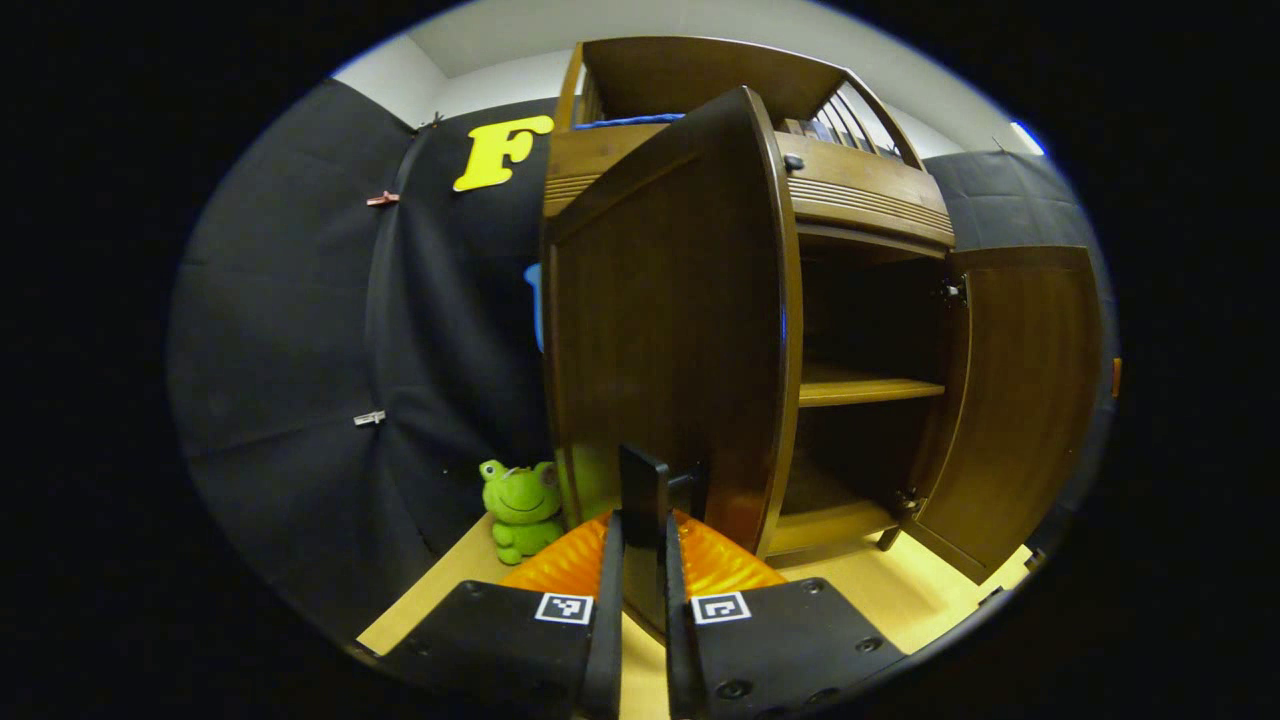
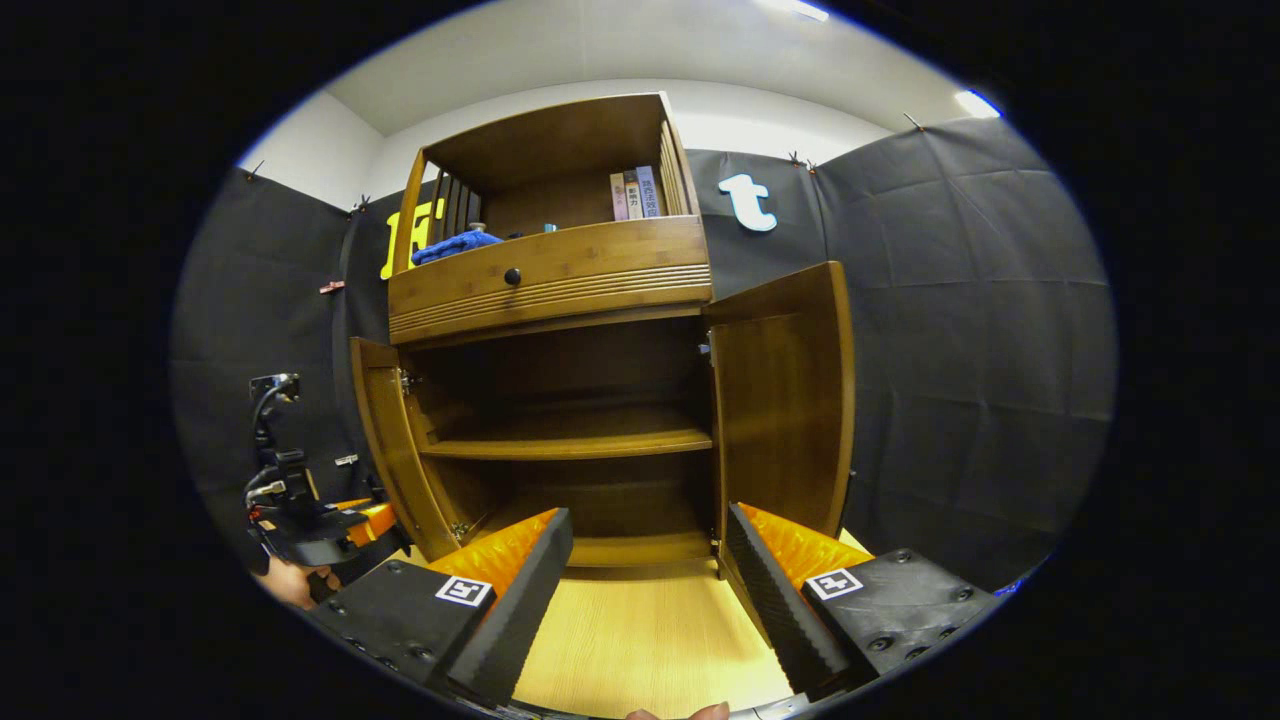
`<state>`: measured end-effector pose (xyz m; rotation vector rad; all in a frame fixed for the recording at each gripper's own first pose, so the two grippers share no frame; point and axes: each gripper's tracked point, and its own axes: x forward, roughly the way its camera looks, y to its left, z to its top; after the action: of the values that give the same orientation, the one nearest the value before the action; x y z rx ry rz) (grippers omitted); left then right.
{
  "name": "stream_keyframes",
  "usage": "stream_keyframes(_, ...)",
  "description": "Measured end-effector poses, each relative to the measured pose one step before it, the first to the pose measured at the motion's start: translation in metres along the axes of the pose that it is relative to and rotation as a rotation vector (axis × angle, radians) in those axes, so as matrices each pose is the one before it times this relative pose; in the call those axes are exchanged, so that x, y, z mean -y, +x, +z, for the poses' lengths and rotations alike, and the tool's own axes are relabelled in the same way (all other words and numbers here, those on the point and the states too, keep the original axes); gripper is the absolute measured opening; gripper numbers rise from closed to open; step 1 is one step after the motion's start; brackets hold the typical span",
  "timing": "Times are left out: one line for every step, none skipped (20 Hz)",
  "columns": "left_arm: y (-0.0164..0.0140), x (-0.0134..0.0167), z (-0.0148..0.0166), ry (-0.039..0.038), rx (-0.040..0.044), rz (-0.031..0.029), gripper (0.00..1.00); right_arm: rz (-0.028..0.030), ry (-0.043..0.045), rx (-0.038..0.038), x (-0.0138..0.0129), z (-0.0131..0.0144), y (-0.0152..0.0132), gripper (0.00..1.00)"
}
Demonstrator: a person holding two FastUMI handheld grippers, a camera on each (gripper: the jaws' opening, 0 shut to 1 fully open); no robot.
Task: Open the right door of the double-door shoe cabinet with the right hand, and open the left door with the left hand.
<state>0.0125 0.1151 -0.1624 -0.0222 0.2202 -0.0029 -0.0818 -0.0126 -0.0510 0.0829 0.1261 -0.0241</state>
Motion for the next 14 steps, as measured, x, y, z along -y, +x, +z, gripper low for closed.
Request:
stream_keyframes(-0.00269,-0.00912,-0.00206,0.00325,0.00062,0.00590,0.20,0.00256,0.00347,-0.00188,-0.00573,-0.00016,-0.00060,0.98)
stream_keyframes(-0.00333,-0.00849,-0.00042,0.01112,0.00127,0.00117,0.18,0.00156,0.00615,-0.00075,-0.00444,0.00037,-0.00121,0.98)
stream_keyframes(-0.00262,-0.00661,-0.00069,0.01012,0.00295,-0.00436,0.19,0.00427,0.00662,0.00096,-0.00529,-0.00035,-0.00108,0.98)
stream_keyframes(-0.00275,-0.00552,0.00152,0.00611,0.00742,-0.00706,0.16,0.00267,0.00044,-0.00041,-0.00506,-0.00126,-0.00135,0.98)
stream_keyframes(-0.00195,-0.00525,0.00093,0.00584,0.00901,-0.00909,0.16,0.00240,-0.00203,0.00080,-0.00376,-0.00037,-0.00084,0.98)
stream_keyframes(-0.00193,-0.00431,0.00107,0.01052,0.00634,-0.00855,0.14,0.00452,-0.00239,0.00097,-0.00423,0.00013,-0.00145,0.98)
stream_keyframes(-0.00096,-0.00497,-0.00265,0.01169,0.00041,-0.00651,0.14,0.00199,-0.00274,0.00174,-0.00264,0.00110,0.00008,0.98)
stream_keyframes(-0.00167,-0.00609,-0.00129,0.00821,0.00169,-0.00013,0.14,0.00180,-0.00321,-0.00067,-0.00236,0.00000,0.00045,0.98)
stream_keyframes(-0.00074,-0.00695,0.00002,0.00310,0.00177,0.00748,0.13,0.00096,-0.00252,0.00081,-0.00235,0.00108,0.00010,0.98)
stream_keyframes(0.00001,-0.00774,-0.00184,0.00026,-0.00236,0.01149,0.13,-0.00081,-0.00272,0.00173,-0.00091,0.00025,0.00022,1.00)
stream_keyframes(-0.00031,-0.00755,-0.00109,0.00366,0.00094,0.01280,0.13,0.00058,-0.00381,0.00085,-0.00147,0.00120,-0.00041,0.98)
stream_keyframes(-0.00007,-0.00801,0.00025,0.00619,0.00384,0.00851,0.13,-0.00022,-0.00595,-0.00246,-0.00130,-0.00050,0.00062,0.98)
stream_keyframes(0.00070,-0.00765,-0.00219,0.00093,-0.00053,0.00581,0.13,0.00024,-0.00372,-0.00168,-0.00071,-0.00016,0.00027,0.98)
stream_keyframes(-0.00004,-0.00648,-0.00087,-0.00802,0.00097,0.00110,0.10,0.00136,-0.00146,-0.00260,-0.00082,-0.00087,0.00019,1.00)
